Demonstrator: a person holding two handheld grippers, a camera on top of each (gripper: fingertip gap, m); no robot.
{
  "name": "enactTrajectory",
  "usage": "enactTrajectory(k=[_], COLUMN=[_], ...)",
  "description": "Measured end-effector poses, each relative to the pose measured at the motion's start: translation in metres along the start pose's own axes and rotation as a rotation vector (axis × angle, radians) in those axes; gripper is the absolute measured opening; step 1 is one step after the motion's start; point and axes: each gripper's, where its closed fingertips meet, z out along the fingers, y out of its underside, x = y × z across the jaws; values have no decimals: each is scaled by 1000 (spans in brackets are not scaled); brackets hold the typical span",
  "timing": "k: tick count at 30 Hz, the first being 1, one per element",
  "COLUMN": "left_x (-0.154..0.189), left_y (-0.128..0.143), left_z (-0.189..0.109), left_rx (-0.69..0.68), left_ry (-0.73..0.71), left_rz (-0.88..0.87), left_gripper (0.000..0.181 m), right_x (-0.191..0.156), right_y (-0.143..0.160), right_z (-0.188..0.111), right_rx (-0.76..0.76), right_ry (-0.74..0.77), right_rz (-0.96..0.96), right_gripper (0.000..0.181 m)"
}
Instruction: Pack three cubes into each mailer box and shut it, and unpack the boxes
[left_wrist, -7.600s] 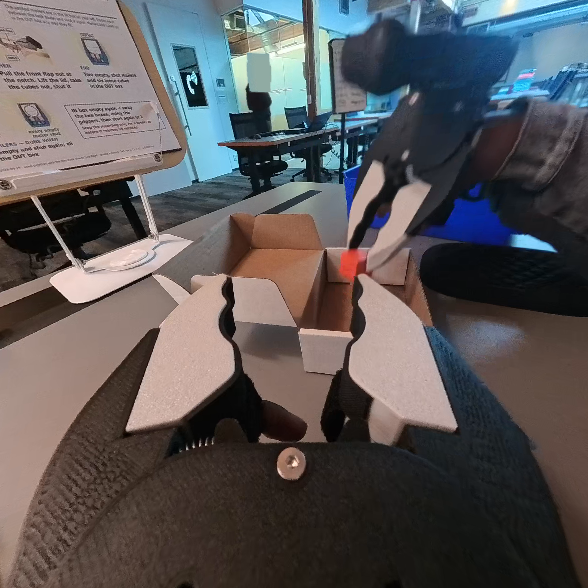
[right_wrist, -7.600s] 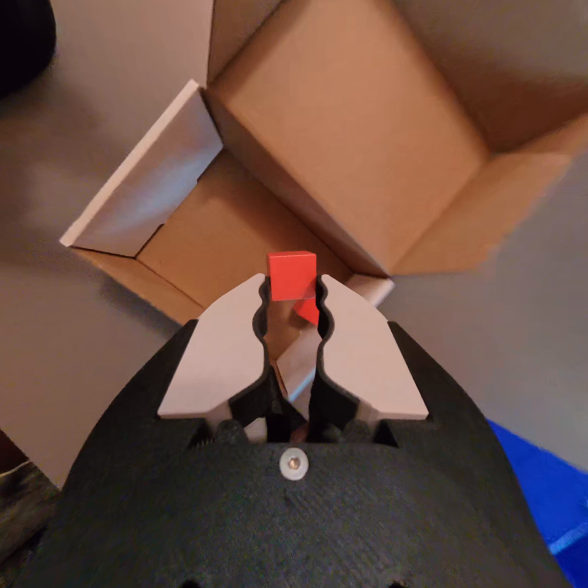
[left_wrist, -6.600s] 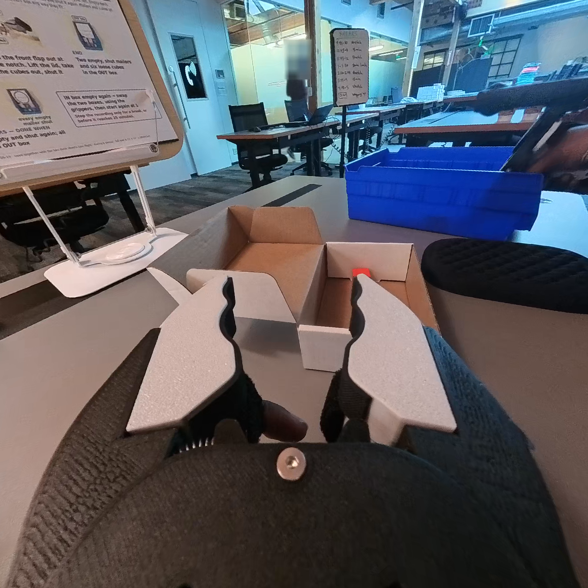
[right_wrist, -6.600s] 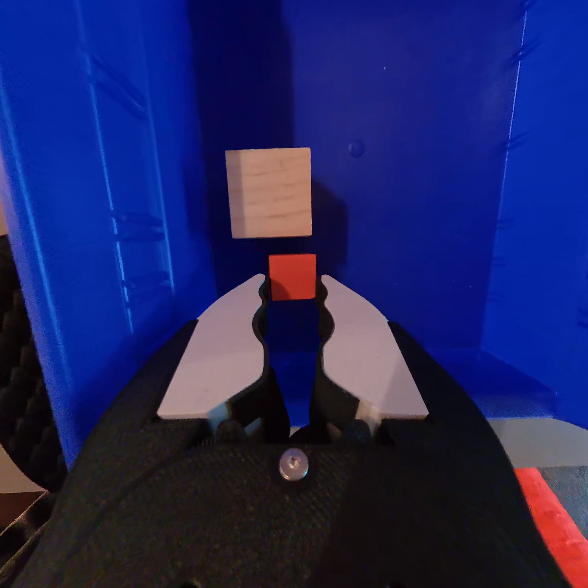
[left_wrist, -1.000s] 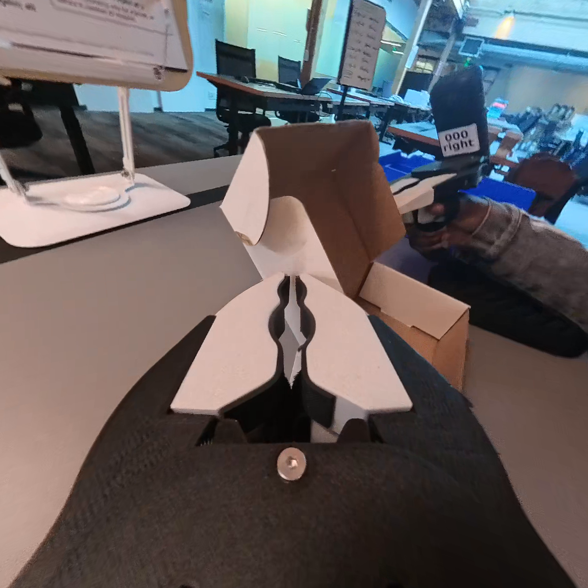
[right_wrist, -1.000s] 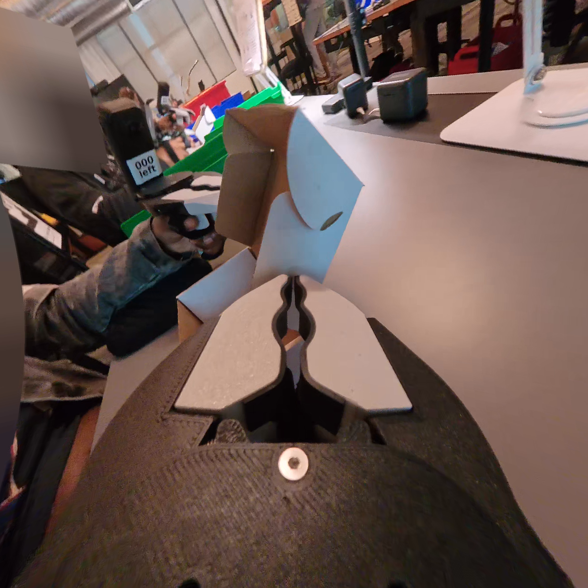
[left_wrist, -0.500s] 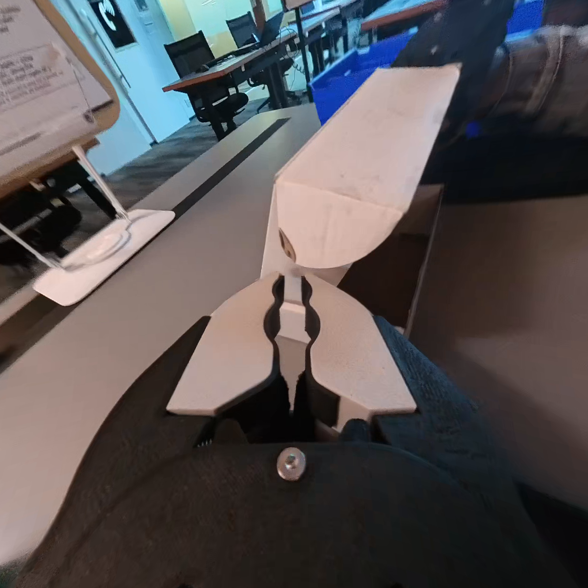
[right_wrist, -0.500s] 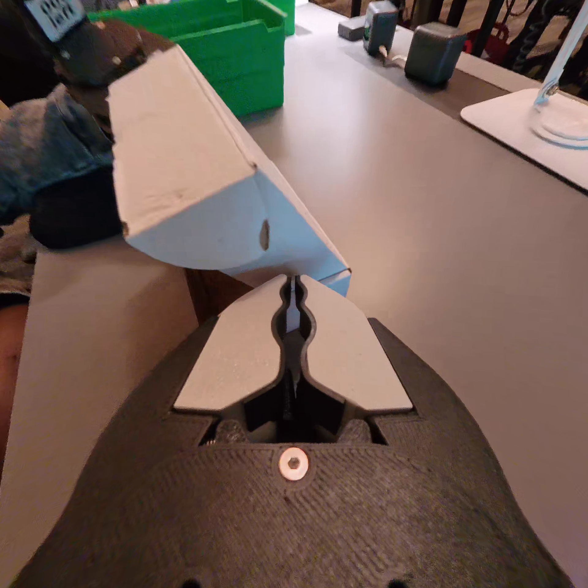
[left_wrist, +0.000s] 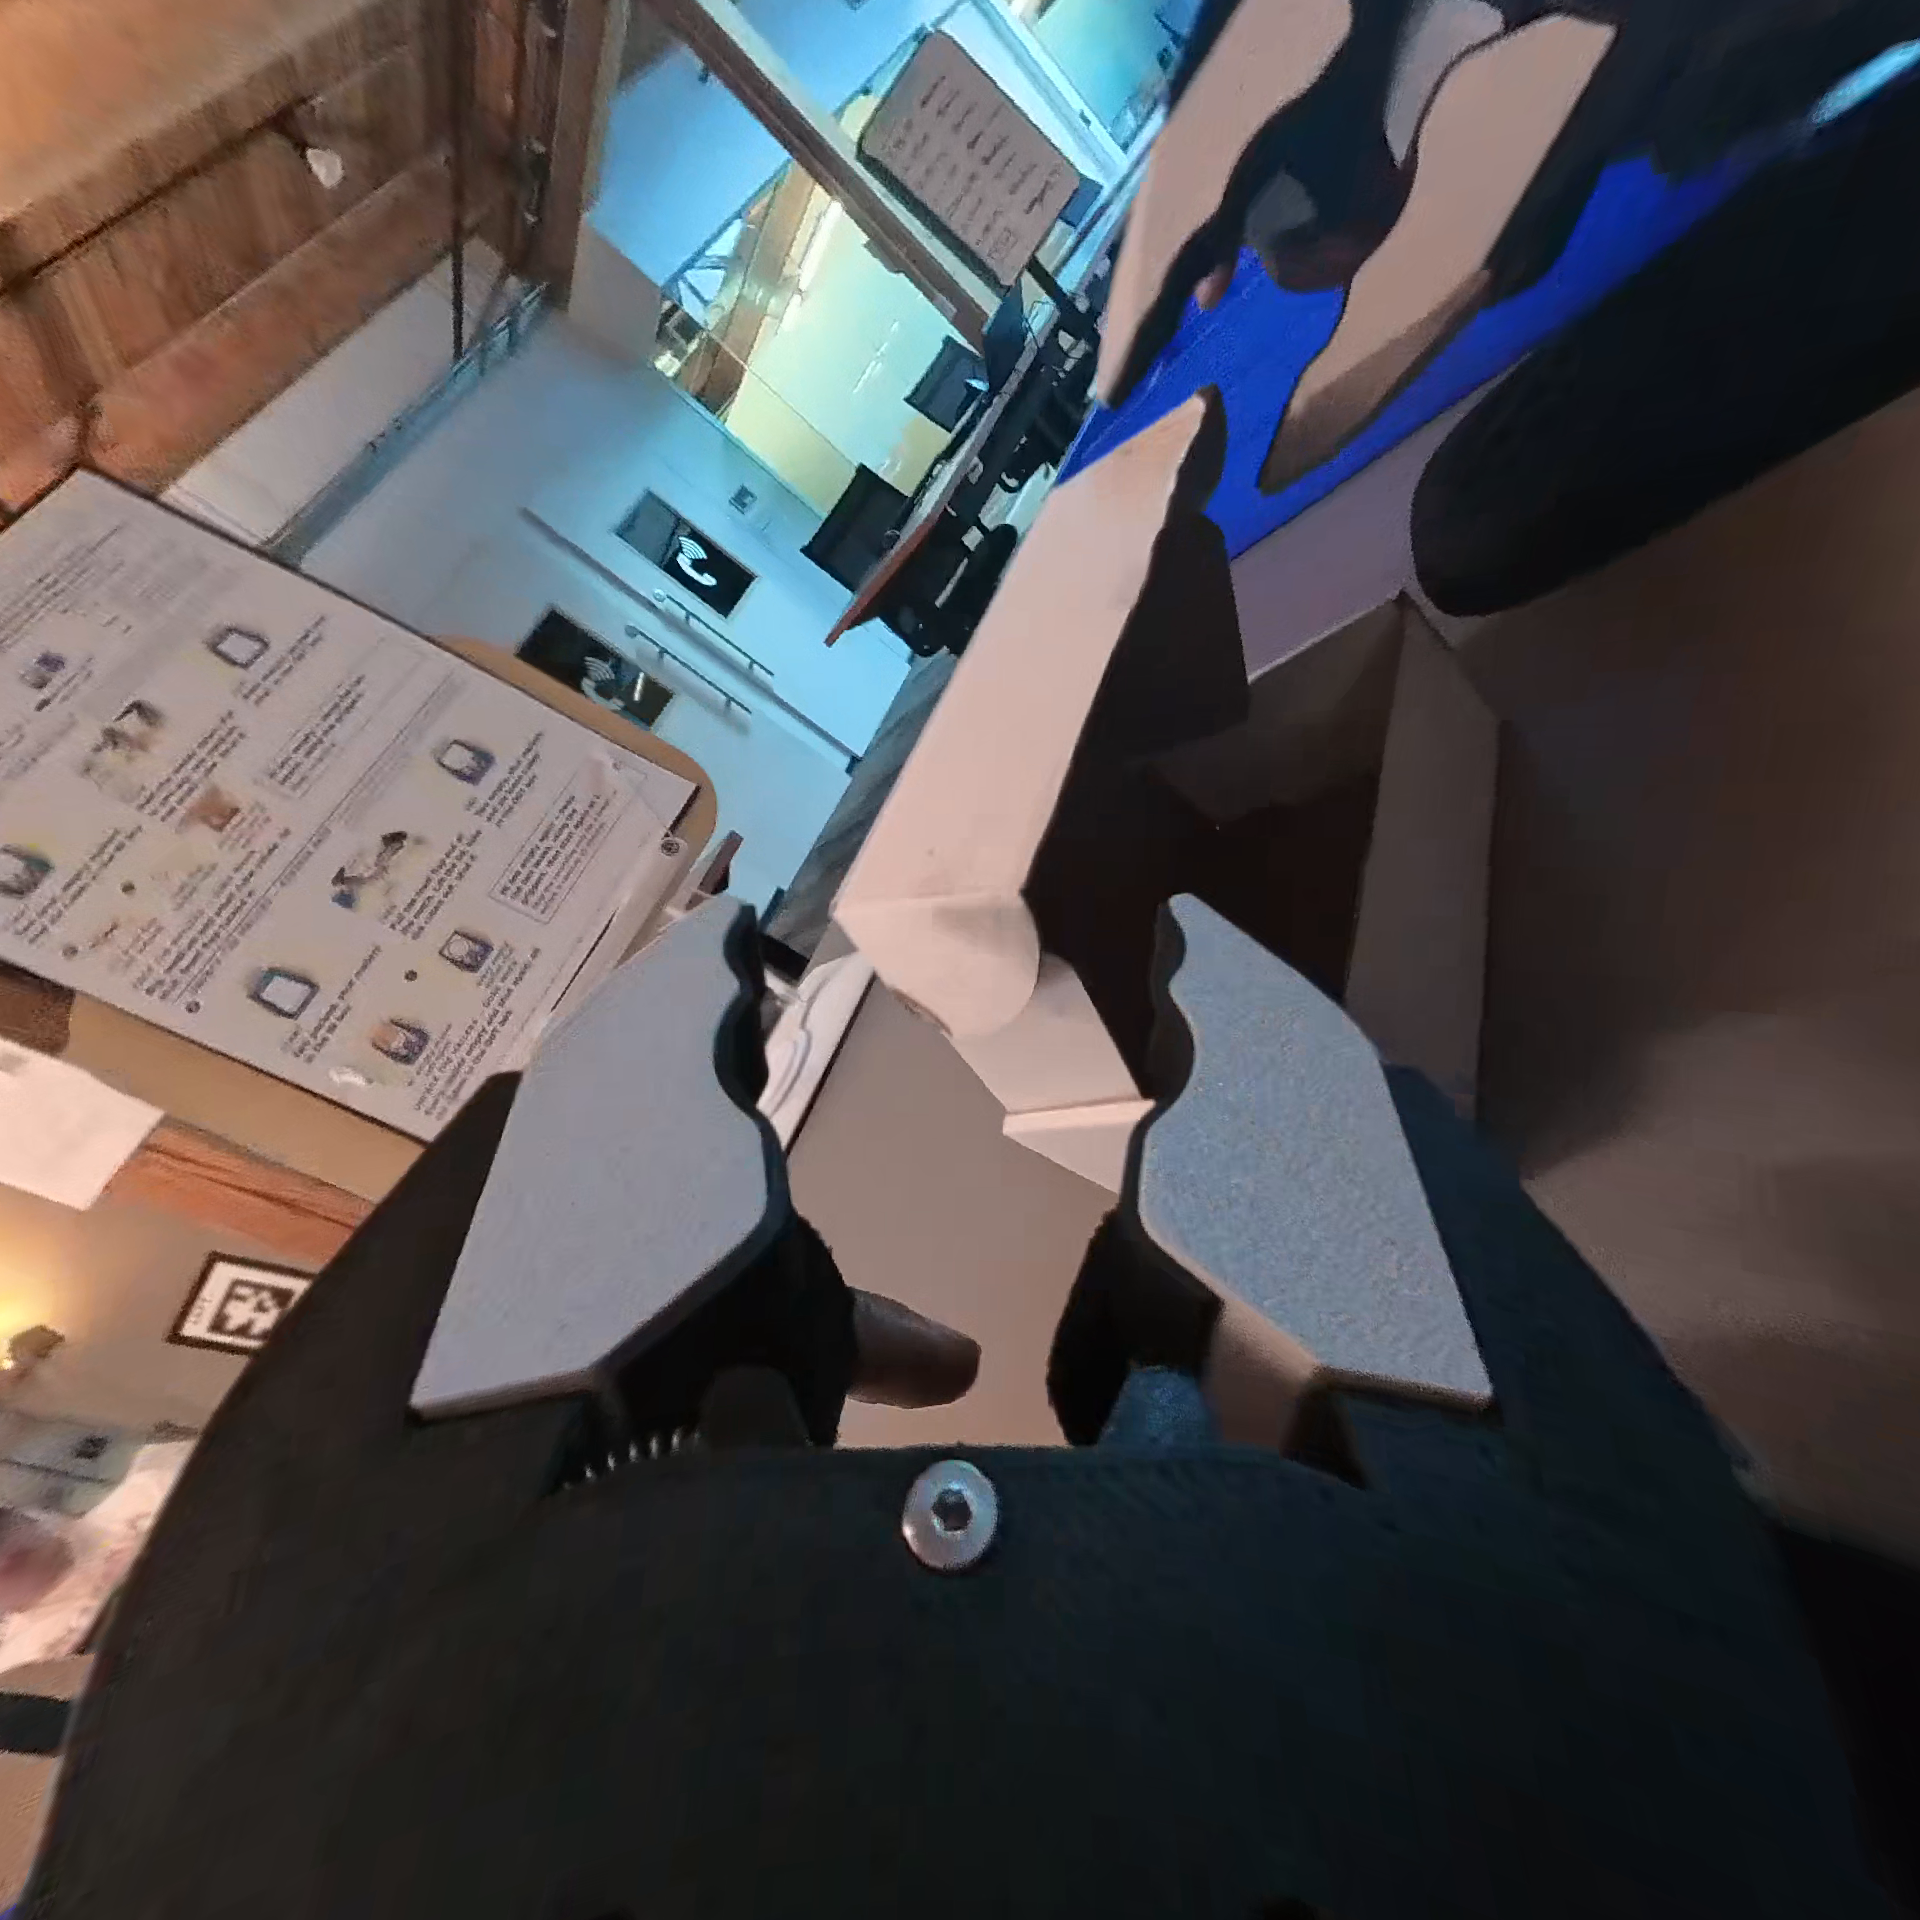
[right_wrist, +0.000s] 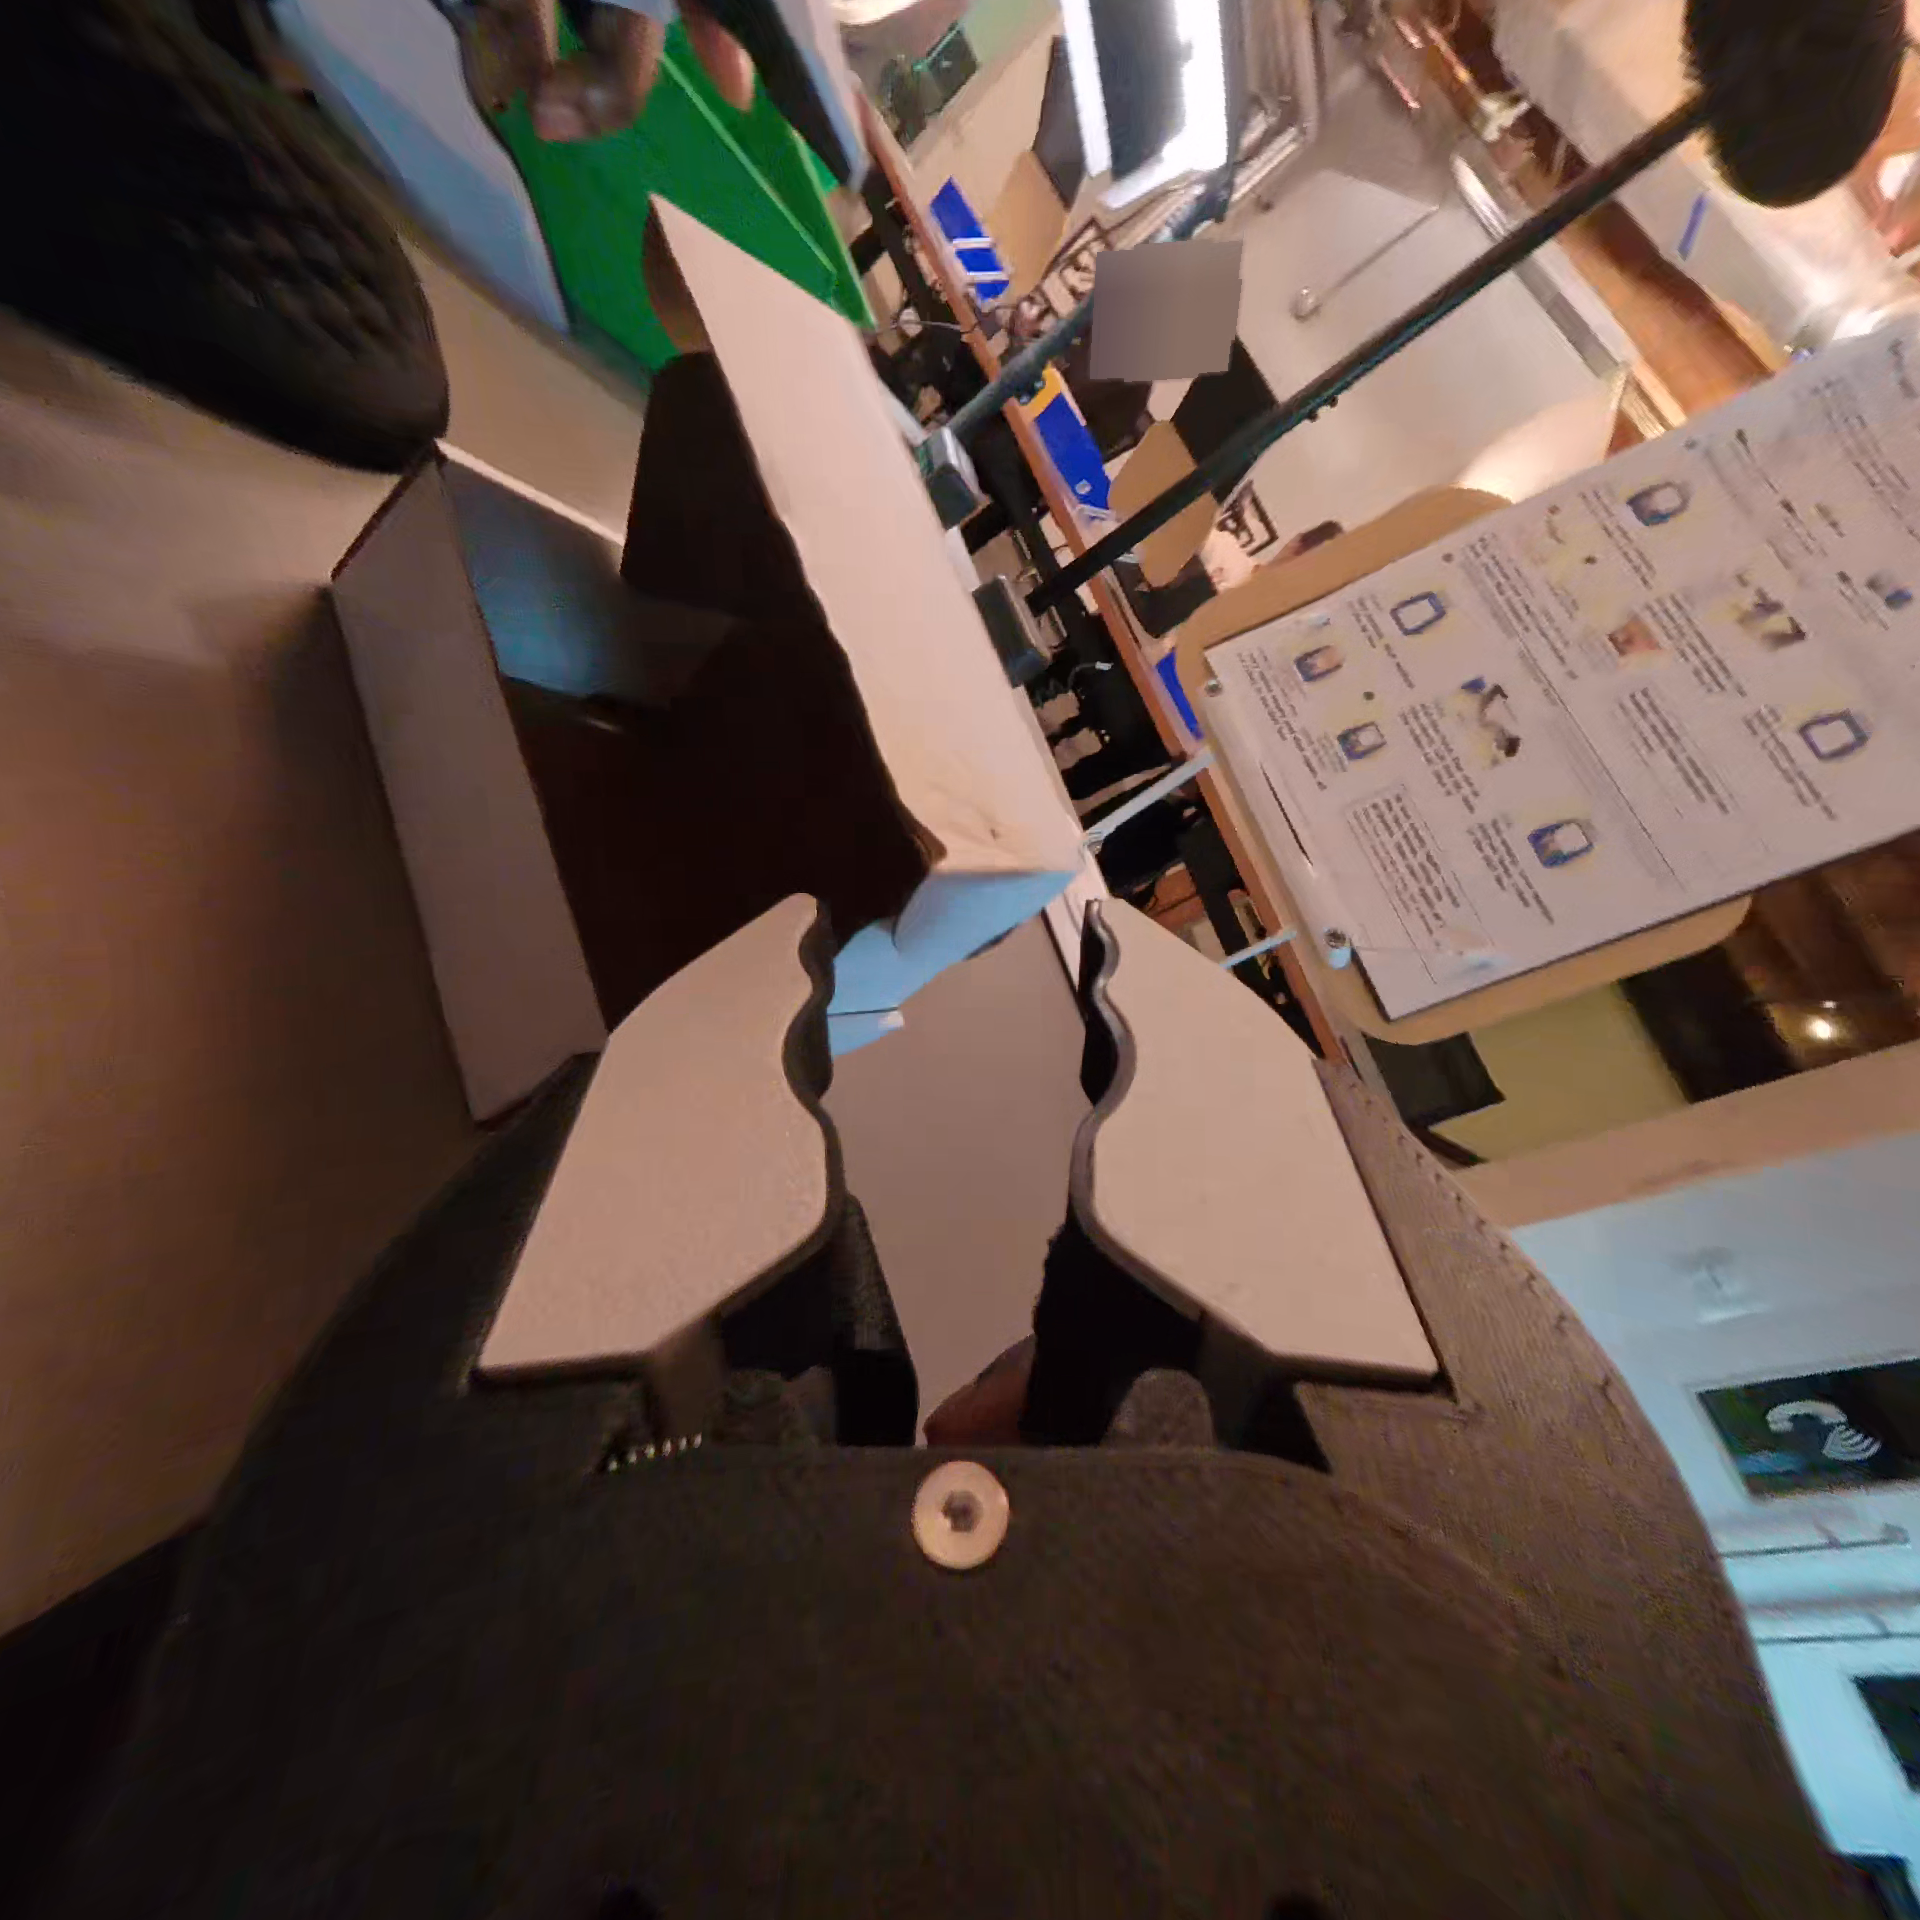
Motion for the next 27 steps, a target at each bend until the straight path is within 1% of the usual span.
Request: enactTrajectory(k=[2,4,7,9,12,14,17,22,24,27], left_x=[2,3,1,-1,0,6,16,30,35,39], left_y=[1,-2,-2,-3,-7,-10,-12,0,9,22], left_z=[5,7,9,8,2,-4,-12,-13,-10,-4], left_rx=[-14,-3,-30,-47,-65,-87,-136,-254,-287,-330], left_ry=[15,30,40,44,91,151,250,411,446,437], left_rz=[36,43,58,53,-2,-66,-205,-610,-663,-658], left_gripper=[62,49,26,22,17,14,12,3,3,3], right_x=[0,-1,1,2,-1,-4,-11,-26,-32,-36], right_y=[-1,-4,-9,-12,-16,-22,-24,-9,-2,9], right_z=[4,5,5,3,-4,-10,-14,-9,-5,3], right_rx=[-11,7,23,25,28,39,8,-131,-178,-233], right_ry=[-9,-23,-38,-46,-107,-169,-268,-395,-436,-446], right_rz=[-28,-43,-59,-70,-31,45,206,515,600,655], right_gripper=[41,32,20,17,10,6,4,1,1,1])
